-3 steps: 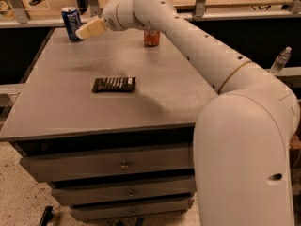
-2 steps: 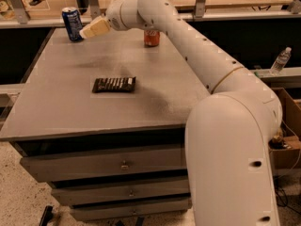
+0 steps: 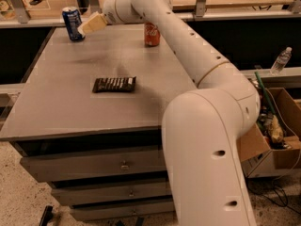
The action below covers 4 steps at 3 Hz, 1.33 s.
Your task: Pick pepsi can
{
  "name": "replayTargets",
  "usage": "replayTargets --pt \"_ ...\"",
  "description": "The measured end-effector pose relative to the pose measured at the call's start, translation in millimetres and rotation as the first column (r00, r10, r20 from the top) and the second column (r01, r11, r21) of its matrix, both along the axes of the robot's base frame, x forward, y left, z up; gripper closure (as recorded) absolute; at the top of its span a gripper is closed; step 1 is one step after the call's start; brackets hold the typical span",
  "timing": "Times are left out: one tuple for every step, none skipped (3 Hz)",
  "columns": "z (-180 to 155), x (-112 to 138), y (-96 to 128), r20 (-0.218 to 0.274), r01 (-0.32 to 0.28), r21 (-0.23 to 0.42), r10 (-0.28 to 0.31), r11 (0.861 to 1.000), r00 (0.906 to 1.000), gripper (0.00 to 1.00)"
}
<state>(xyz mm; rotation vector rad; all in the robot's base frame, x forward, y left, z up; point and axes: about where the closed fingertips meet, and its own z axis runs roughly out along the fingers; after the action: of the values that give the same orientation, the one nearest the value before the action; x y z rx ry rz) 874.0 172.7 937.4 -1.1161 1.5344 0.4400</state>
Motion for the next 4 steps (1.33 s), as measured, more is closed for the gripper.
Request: replayTargets --pt "3 3 9 -0.008 -0.015 -0.031 0.015 0.999 0.9999 0.00" --pt "-1 2 25 -0.016 -0.061 -0.042 0.060 0.997 0.9981 0.00" --pt "-4 0 39 -0.021 -0.096 -0.057 0.095 0.994 0.9952 0.00" --pt "-5 0 49 -0.030 -0.111 -0.070 0.109 0.991 0.9935 0.00"
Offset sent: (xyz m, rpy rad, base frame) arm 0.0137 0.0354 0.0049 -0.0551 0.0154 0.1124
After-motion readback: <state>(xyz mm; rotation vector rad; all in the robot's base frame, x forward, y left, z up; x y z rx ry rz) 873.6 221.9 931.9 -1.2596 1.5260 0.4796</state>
